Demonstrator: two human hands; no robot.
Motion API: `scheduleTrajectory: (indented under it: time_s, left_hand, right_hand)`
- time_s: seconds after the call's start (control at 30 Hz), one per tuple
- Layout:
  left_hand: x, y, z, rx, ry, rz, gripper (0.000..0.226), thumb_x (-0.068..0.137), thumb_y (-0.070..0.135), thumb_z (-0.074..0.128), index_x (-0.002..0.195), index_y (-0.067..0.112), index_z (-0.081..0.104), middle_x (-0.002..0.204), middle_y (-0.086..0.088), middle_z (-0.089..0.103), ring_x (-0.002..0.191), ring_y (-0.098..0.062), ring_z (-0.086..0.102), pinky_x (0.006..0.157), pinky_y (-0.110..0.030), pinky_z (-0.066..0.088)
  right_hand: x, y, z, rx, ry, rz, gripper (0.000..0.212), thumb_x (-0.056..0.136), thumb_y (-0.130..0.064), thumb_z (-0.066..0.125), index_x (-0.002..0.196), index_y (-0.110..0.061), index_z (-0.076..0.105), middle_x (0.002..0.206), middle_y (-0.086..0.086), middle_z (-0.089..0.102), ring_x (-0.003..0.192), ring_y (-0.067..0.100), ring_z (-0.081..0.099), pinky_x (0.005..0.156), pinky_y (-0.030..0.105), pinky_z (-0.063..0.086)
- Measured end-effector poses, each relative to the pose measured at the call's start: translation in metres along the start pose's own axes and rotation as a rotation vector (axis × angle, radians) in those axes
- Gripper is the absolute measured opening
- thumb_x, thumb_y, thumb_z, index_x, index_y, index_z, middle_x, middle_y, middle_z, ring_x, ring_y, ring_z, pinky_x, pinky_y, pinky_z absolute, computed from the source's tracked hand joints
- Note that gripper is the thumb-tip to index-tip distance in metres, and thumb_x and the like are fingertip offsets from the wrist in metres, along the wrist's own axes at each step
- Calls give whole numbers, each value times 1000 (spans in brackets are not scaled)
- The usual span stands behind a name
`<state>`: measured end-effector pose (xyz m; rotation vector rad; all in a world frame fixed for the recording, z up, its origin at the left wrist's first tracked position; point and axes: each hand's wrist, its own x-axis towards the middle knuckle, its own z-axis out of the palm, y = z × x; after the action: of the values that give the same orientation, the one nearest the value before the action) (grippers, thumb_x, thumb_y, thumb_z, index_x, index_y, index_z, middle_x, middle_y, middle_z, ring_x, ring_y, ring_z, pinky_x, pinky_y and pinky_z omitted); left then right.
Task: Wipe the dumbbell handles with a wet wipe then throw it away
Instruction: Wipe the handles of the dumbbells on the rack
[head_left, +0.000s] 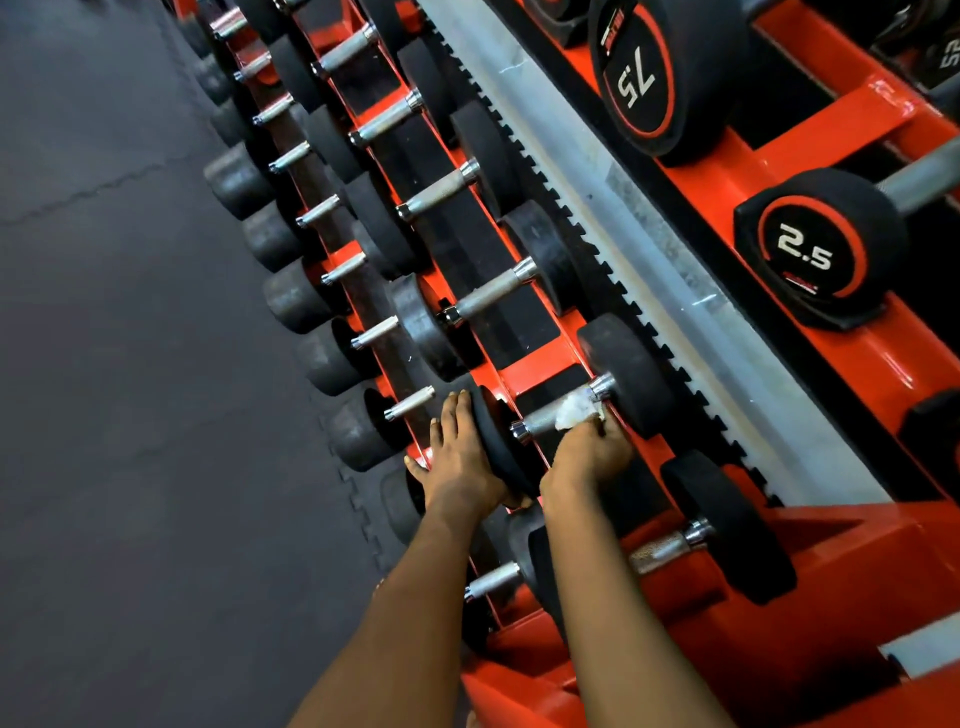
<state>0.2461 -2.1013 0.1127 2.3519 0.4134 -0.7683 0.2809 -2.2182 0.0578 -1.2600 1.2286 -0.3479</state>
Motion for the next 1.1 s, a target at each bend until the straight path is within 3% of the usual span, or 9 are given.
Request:
scheduleTrajectory:
  time_s: [0.07, 0.2, 0.33, 0.47, 0.57, 0.63, 0.8, 0.97, 1.1]
  left_hand:
    - [0, 0, 0, -7, -5, -7, 151, 56, 30, 97, 159, 31, -13, 166, 16, -16, 156, -20, -9, 115, -71, -2]
    - [-1, -1, -1, 5, -1, -6, 155, 52, 33, 98, 159, 30, -15, 166, 15, -16, 156, -20, -10, 115, -71, -2]
    - [1, -3, 0, 9, -2, 5, 156, 52, 34, 98, 159, 30, -15, 166, 15, -17, 156, -20, -9, 115, -72, -1]
    - [1, -2, 1, 10, -8, -4, 153, 56, 32, 97, 159, 31, -15, 166, 16, -17, 156, -21, -9, 115, -72, -1]
    - [0, -2, 2, -2, 3, 5, 149, 58, 30, 96, 159, 32, -14, 166, 16, -16, 156, -21, -8, 115, -72, -1]
    - [1, -3, 2, 0, 23, 10, 145, 60, 30, 94, 159, 32, -12, 166, 16, -15, 156, -21, -6, 114, -73, 0]
    - [1, -3, 1, -2, 3, 0, 149, 57, 28, 95, 159, 32, -13, 166, 17, -16, 156, -21, -6, 115, -72, 1]
    - [2, -4, 2, -3, 5, 11, 152, 54, 31, 97, 159, 31, -13, 166, 17, -16, 156, -21, -7, 114, -72, -2]
    - [2, -5, 1, -11, 3, 10, 151, 55, 32, 96, 159, 31, -13, 166, 16, -16, 156, -21, -6, 114, -72, -2]
  right_hand:
    - [0, -15, 7, -6, 3, 29, 26, 85, -20, 60, 104, -12, 75, 95, 4, 76, 86, 23, 72, 79, 38, 60]
    - [17, -29, 10, -27, -71, 276, 18, 82, -22, 69, 91, -7, 74, 84, 3, 72, 68, 18, 66, 45, 17, 50]
    - [6, -1, -8, -100, -55, 121, 21, 89, -17, 61, 101, -9, 76, 89, 7, 73, 78, 21, 67, 75, 33, 57]
    - [-3, 9, -7, -140, -61, -13, 27, 87, -20, 58, 109, -18, 73, 98, 3, 75, 89, 19, 72, 85, 40, 59]
    - [4, -19, 10, -10, 34, 7, 26, 90, -14, 53, 109, -12, 72, 104, 4, 73, 91, 20, 70, 79, 31, 55]
    - [-2, -20, 13, -103, 64, -12, 27, 91, -13, 53, 110, -7, 71, 102, 9, 72, 90, 25, 69, 75, 31, 53]
    - [-19, 25, -13, -328, -197, 28, 15, 91, -11, 63, 99, -11, 75, 93, 10, 75, 88, 27, 71, 82, 42, 58]
    - [0, -25, 7, -64, 71, -35, 17, 94, -13, 59, 103, -7, 73, 95, 4, 72, 79, 15, 65, 70, 27, 48]
    - [-25, 4, -11, -349, -165, 26, 24, 95, -24, 63, 98, -2, 72, 94, 17, 73, 82, 26, 68, 70, 34, 52]
